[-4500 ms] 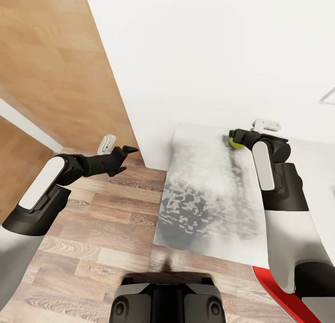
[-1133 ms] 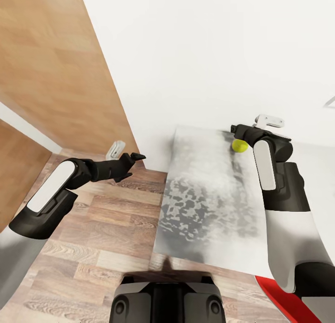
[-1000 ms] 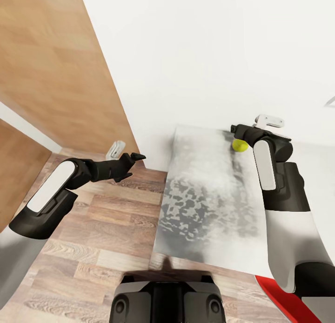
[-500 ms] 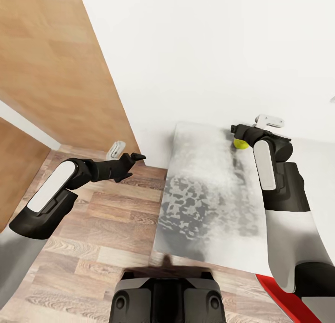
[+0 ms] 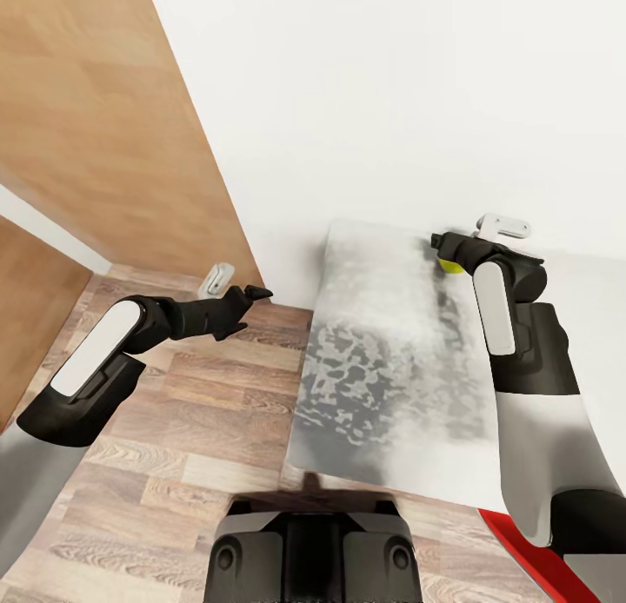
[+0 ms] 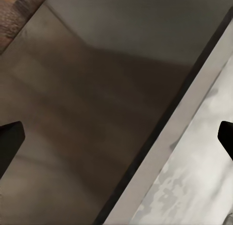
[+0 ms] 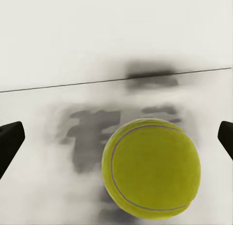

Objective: Put all the toys in the child's room - the three board games (two on the bed and one on the table), the two jigsaw puzzles on the table, and the tennis ball on the table - inside the toy box on the table in the child's room.

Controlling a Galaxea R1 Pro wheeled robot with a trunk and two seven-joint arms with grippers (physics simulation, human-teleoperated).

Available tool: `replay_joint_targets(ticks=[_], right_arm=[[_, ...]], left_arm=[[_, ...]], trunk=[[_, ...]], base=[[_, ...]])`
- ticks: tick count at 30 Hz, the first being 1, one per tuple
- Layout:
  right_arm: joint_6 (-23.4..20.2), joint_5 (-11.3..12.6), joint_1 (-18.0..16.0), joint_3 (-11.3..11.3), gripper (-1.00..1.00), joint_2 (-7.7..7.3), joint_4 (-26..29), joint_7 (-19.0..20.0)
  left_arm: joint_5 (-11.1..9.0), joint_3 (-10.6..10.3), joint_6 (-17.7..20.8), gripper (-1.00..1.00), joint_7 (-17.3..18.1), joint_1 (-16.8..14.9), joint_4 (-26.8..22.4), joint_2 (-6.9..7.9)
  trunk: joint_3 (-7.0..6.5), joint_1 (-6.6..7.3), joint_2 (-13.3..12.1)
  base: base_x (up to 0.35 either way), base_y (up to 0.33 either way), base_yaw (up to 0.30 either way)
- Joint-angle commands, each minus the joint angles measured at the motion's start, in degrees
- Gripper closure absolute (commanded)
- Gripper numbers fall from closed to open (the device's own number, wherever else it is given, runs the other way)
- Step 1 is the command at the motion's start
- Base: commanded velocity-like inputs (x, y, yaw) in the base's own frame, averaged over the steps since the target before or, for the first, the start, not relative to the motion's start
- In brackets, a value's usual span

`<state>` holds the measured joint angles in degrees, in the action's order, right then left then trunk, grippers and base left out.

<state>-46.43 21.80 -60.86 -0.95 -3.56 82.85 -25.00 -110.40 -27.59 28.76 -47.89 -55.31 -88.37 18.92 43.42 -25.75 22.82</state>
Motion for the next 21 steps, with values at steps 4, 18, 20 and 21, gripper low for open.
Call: replay_joint_targets(ticks=[4,18,20,21], right_arm=[[-0.15,0.53,-0.05,-0.06,-1.00,-0.05,0.04,-0.56],[-0.15,0.52,-0.05,-0.02,-1.00,-0.09,0.04,-0.58],[-0.15,0.52,-0.05,-0.02,-1.00,-0.10,0.04,-0.58],[-0.15,0.52,-0.05,-0.02,-1.00,-0.10,0.04,-0.58]], left_arm=[[-0.34,-0.04,-0.02,-1.00,-0.37,-0.06,-0.05,0.05],[-0.34,-0.09,-0.02,-1.00,-0.37,-0.06,-0.05,0.05],[-0.34,-0.09,-0.02,-1.00,-0.37,-0.06,-0.05,0.04],[-0.34,-0.09,-0.02,-1.00,-0.37,-0.06,-0.05,0.04]], trunk=[[0.28,-0.03,0.10],[0.52,-0.03,0.10],[0.53,-0.03,0.10],[0.53,-0.03,0.10]], base=[[0.000,0.000,0.000],[0.000,0.000,0.000],[0.000,0.000,0.000],[0.000,0.000,0.000]])
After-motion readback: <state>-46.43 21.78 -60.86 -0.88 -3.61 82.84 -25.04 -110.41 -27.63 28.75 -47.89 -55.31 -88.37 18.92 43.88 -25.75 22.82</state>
